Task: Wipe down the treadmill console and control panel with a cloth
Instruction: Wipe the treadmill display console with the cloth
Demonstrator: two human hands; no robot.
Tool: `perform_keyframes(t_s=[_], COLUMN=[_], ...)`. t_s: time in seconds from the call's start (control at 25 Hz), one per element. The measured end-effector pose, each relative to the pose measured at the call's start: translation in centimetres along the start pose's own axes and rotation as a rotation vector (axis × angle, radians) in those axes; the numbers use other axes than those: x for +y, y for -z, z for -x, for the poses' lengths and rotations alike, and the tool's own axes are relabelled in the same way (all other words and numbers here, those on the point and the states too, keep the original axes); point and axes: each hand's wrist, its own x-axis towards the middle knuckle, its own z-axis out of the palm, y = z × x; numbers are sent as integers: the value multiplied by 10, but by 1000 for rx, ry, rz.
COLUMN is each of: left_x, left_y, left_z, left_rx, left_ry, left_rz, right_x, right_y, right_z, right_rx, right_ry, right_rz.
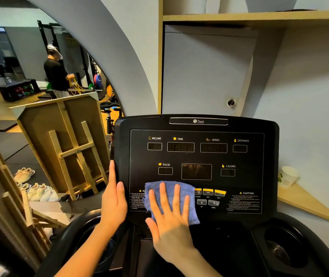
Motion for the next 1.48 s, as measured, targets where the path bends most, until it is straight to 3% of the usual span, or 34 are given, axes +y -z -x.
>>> perform_keyframes(t_s=[0.64,1.04,1.48], left_x=[-10,-1,8], left_y=[-1,0,0], left_z=[0,1,2], left_rx=[10,8,-6], left_ry=[-18,-9,25], left_rz=[34,-32,-40], right_x=[-19,10,90], right_y=[12,52,52], right_z=[-80,-163,-140], right_rx=[96,188,240], right_ry=[53,64,40], right_rz=[-104,-115,-9])
